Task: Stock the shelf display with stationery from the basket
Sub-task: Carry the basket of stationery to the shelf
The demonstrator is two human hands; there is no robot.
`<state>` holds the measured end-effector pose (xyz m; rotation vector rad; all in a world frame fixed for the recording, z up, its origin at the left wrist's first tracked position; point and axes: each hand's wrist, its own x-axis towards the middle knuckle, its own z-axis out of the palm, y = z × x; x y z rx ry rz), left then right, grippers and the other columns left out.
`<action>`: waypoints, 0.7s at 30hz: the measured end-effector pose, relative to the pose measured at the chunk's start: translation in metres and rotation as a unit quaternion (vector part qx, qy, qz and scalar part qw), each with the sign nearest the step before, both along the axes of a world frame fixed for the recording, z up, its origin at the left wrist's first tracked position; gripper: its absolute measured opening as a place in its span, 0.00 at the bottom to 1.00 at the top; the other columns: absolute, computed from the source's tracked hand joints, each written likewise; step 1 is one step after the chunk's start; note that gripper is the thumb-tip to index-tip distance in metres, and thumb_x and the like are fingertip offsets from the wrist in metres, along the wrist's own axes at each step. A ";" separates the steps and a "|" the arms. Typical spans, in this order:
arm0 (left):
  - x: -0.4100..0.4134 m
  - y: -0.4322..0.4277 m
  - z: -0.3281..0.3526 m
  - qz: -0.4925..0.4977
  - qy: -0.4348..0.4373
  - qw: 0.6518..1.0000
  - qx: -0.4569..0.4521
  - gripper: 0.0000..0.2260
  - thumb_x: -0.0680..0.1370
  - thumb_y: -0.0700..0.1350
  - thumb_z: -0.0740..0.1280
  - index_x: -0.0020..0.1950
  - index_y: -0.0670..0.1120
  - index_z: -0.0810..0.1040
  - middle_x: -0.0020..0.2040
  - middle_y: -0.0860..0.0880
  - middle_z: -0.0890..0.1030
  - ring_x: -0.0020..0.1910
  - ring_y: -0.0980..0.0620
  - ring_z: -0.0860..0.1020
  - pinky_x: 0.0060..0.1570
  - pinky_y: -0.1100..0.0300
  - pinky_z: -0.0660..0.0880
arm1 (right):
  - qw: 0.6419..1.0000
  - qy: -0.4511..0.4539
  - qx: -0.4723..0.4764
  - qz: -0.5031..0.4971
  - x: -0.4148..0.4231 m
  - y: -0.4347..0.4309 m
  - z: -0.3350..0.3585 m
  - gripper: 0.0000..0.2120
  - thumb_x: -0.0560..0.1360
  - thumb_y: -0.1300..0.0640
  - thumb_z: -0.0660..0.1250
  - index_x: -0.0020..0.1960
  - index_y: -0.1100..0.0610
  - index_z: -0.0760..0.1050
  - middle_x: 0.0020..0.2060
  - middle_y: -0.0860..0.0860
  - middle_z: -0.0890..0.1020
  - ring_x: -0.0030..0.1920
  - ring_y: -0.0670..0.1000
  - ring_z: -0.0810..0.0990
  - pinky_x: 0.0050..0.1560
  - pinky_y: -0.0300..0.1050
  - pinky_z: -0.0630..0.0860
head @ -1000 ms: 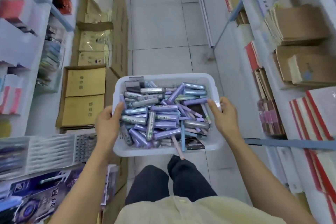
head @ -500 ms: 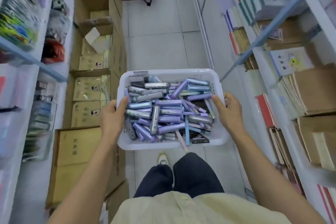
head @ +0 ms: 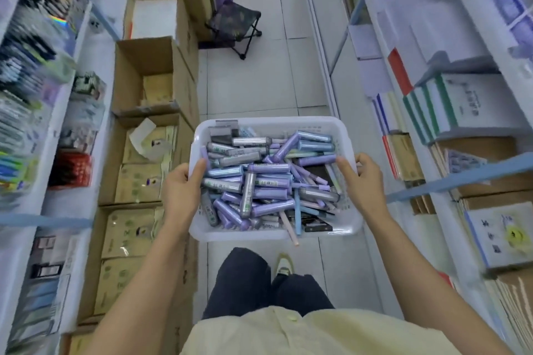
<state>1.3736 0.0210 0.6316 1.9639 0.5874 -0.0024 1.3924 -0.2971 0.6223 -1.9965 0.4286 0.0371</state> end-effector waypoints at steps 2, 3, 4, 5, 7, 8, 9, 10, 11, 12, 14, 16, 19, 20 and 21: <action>0.053 0.007 0.002 0.002 -0.005 1.000 -0.005 0.29 0.75 0.62 0.64 0.40 0.33 0.74 0.37 0.33 0.78 0.34 0.42 0.75 0.37 0.44 0.73 | 1.000 0.002 0.000 0.001 0.050 0.006 0.002 0.16 0.78 0.50 0.66 0.44 0.64 0.70 0.35 0.57 0.76 0.35 0.55 0.75 0.35 0.46 0.71; 0.079 0.010 0.002 0.002 -0.008 1.000 -0.007 0.29 0.75 0.62 0.64 0.40 0.33 0.74 0.36 0.34 0.78 0.34 0.41 0.75 0.37 0.43 0.74 | 1.000 0.003 0.003 0.000 0.076 0.010 0.002 0.16 0.78 0.50 0.66 0.44 0.63 0.71 0.35 0.57 0.75 0.35 0.53 0.74 0.34 0.45 0.71; 0.106 0.014 0.000 0.000 -0.009 1.000 -0.006 0.28 0.76 0.61 0.65 0.40 0.33 0.74 0.35 0.35 0.78 0.33 0.40 0.75 0.36 0.44 0.73 | 1.000 0.002 0.006 -0.003 0.101 0.014 0.000 0.15 0.78 0.50 0.66 0.44 0.63 0.71 0.34 0.56 0.75 0.34 0.53 0.74 0.34 0.45 0.70; 0.134 0.018 -0.001 -0.005 -0.009 1.000 -0.002 0.28 0.77 0.60 0.65 0.40 0.33 0.74 0.34 0.36 0.77 0.33 0.40 0.74 0.35 0.46 0.72 | 1.000 0.000 0.006 -0.007 0.126 0.018 -0.002 0.15 0.78 0.51 0.66 0.43 0.62 0.71 0.34 0.55 0.75 0.33 0.52 0.73 0.33 0.44 0.69; 0.188 0.027 -0.002 -0.021 -0.017 1.000 -0.002 0.27 0.79 0.58 0.65 0.40 0.32 0.72 0.33 0.40 0.74 0.32 0.46 0.71 0.35 0.52 0.68 | 1.000 -0.007 0.004 -0.023 0.176 0.026 -0.003 0.13 0.78 0.51 0.67 0.40 0.58 0.70 0.32 0.52 0.74 0.32 0.50 0.71 0.32 0.43 0.67; 0.217 0.032 -0.001 -0.033 -0.022 0.999 -0.004 0.26 0.79 0.57 0.64 0.39 0.32 0.71 0.33 0.41 0.73 0.32 0.48 0.70 0.36 0.54 0.66 | 0.999 -0.013 0.005 -0.031 0.202 0.030 -0.002 0.13 0.78 0.51 0.67 0.39 0.57 0.69 0.31 0.51 0.73 0.31 0.49 0.70 0.32 0.42 0.66; 0.245 0.036 -0.001 -0.044 -0.022 0.999 -0.002 0.26 0.79 0.57 0.64 0.39 0.32 0.71 0.33 0.41 0.73 0.33 0.48 0.70 0.36 0.54 0.66 | 0.999 -0.018 0.003 -0.036 0.225 0.034 -0.001 0.14 0.78 0.52 0.67 0.38 0.55 0.68 0.30 0.50 0.72 0.30 0.48 0.69 0.32 0.42 0.65; 0.272 0.039 0.000 -0.051 -0.020 0.998 0.000 0.26 0.79 0.57 0.64 0.39 0.32 0.71 0.33 0.40 0.72 0.33 0.48 0.70 0.37 0.54 0.66 | 0.999 -0.019 0.000 -0.040 0.248 0.037 0.000 0.15 0.78 0.52 0.67 0.37 0.55 0.67 0.30 0.49 0.70 0.30 0.47 0.68 0.31 0.42 0.64; 0.299 0.042 0.003 -0.058 -0.017 0.998 0.000 0.26 0.79 0.57 0.64 0.39 0.32 0.71 0.33 0.40 0.72 0.33 0.48 0.69 0.37 0.53 0.65 | 0.999 -0.019 -0.002 -0.044 0.271 0.039 0.002 0.15 0.78 0.52 0.67 0.37 0.55 0.66 0.29 0.49 0.69 0.30 0.47 0.67 0.31 0.41 0.63; 0.326 0.043 0.006 -0.063 -0.015 0.998 -0.001 0.26 0.80 0.56 0.64 0.38 0.33 0.70 0.33 0.40 0.71 0.33 0.48 0.68 0.37 0.53 0.64 | 0.999 -0.018 -0.001 -0.048 0.294 0.040 0.003 0.16 0.78 0.52 0.67 0.37 0.57 0.66 0.30 0.50 0.68 0.30 0.48 0.66 0.31 0.42 0.62; 0.378 0.043 0.009 -0.067 -0.015 0.998 0.002 0.26 0.80 0.55 0.64 0.37 0.32 0.70 0.33 0.41 0.70 0.33 0.49 0.67 0.37 0.54 0.63 | 0.998 -0.014 0.002 -0.054 0.340 0.040 0.004 0.19 0.78 0.51 0.67 0.39 0.64 0.66 0.32 0.54 0.68 0.33 0.50 0.66 0.33 0.43 0.63; 0.429 0.040 0.009 -0.073 -0.016 0.997 0.005 0.26 0.80 0.55 0.64 0.38 0.32 0.71 0.33 0.40 0.71 0.33 0.49 0.68 0.37 0.55 0.63 | 0.998 -0.013 0.007 -0.058 0.390 0.037 0.003 0.21 0.78 0.51 0.66 0.41 0.68 0.66 0.34 0.57 0.68 0.34 0.51 0.67 0.36 0.45 0.64; 0.504 0.035 0.002 -0.065 -0.007 0.998 0.013 0.25 0.79 0.57 0.64 0.41 0.33 0.73 0.35 0.35 0.75 0.33 0.48 0.71 0.36 0.55 0.66 | 0.998 -0.015 -0.004 -0.054 0.468 0.032 -0.001 0.19 0.78 0.51 0.66 0.38 0.62 0.65 0.33 0.57 0.67 0.34 0.51 0.65 0.36 0.44 0.63; 0.529 0.033 0.001 -0.061 -0.002 0.998 0.018 0.25 0.79 0.57 0.64 0.42 0.33 0.74 0.37 0.33 0.77 0.33 0.47 0.72 0.36 0.54 0.67 | 0.999 -0.011 -0.011 -0.050 0.494 0.029 -0.002 0.18 0.78 0.50 0.66 0.38 0.61 0.64 0.33 0.56 0.66 0.34 0.51 0.65 0.36 0.44 0.63; 0.553 0.030 0.000 -0.055 0.002 0.998 0.016 0.25 0.79 0.57 0.64 0.43 0.33 0.74 0.39 0.32 0.78 0.34 0.46 0.73 0.37 0.54 0.67 | 0.999 -0.006 -0.014 -0.046 0.520 0.027 -0.002 0.18 0.78 0.50 0.66 0.39 0.61 0.64 0.33 0.57 0.66 0.34 0.51 0.65 0.36 0.45 0.63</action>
